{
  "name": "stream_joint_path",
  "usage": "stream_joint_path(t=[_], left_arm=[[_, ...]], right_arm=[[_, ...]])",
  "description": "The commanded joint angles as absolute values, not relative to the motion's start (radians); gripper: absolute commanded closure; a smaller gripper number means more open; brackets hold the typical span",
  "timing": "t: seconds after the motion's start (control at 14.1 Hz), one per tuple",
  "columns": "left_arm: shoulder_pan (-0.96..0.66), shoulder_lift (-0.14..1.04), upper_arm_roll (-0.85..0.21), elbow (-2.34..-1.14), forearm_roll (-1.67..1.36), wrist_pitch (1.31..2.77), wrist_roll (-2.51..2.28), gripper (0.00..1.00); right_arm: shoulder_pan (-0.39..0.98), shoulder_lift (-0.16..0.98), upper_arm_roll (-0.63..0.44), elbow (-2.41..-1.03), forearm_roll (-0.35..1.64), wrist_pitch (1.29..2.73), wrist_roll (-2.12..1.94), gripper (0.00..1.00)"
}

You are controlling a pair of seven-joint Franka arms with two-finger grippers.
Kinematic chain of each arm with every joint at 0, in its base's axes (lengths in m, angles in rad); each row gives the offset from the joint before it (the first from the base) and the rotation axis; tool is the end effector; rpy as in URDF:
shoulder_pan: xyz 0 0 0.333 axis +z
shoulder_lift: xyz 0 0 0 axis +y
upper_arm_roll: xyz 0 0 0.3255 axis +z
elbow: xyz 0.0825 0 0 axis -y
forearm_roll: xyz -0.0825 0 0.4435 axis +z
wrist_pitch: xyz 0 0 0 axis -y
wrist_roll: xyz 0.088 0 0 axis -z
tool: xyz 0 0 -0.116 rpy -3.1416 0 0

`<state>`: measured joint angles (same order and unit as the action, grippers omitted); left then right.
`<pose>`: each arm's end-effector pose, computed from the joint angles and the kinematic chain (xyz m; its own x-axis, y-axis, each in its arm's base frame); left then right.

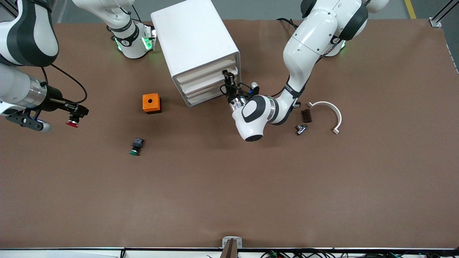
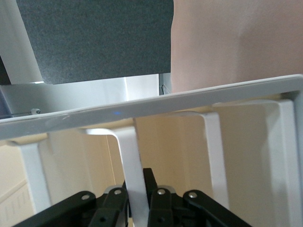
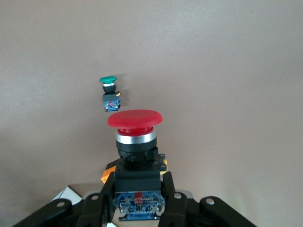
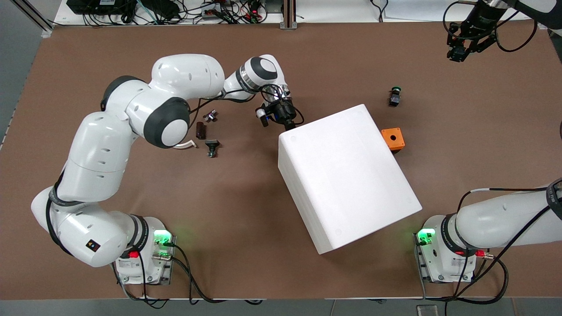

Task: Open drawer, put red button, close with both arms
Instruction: 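Pull the top drawer open with the left gripper while the right gripper lifts the button, then carry the red button into the open drawer with the right gripper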

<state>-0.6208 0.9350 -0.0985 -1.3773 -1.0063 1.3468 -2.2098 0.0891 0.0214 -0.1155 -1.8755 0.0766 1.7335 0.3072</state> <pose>0.4569 -0.5333 0.1394 -0.3163 0.9434 -0.0997 0.1932 -0.0389 -0.9804 0.6040 -0.0079 0.4643 0.9244 -0.3382 -0.1765 -0.3465 -0.9379 -0.0175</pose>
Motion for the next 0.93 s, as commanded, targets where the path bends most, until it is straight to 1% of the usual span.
stream_joint_path(t=[0.0,0.14,0.43,0.71,0.85], left_arm=[[-0.6,0.956,-0.069,-1.37,-1.011,1.379,-2.197,0.89],[-0.574,0.957,-0.066,-1.368,-1.012,1.381,-2.197,0.88],[-0.509,0.959,-0.066,-1.362,-1.017,1.436,-2.197,0.86],[-0.473,0.957,-0.066,-1.359,-1.017,1.45,-2.194,0.85],[-0.448,0.957,-0.066,-1.356,-1.019,1.448,-2.192,0.82]], right_arm=[[0.097,0.028,-0.118,-1.85,0.089,1.715,0.337,1.0],[0.133,0.028,-0.118,-1.847,0.087,1.715,0.432,1.0],[0.273,0.031,-0.118,-1.845,0.087,1.729,0.725,1.0],[0.411,0.038,-0.118,-1.844,0.089,1.792,0.955,1.0],[0.474,0.055,-0.118,-1.845,0.089,1.833,1.069,1.0]])
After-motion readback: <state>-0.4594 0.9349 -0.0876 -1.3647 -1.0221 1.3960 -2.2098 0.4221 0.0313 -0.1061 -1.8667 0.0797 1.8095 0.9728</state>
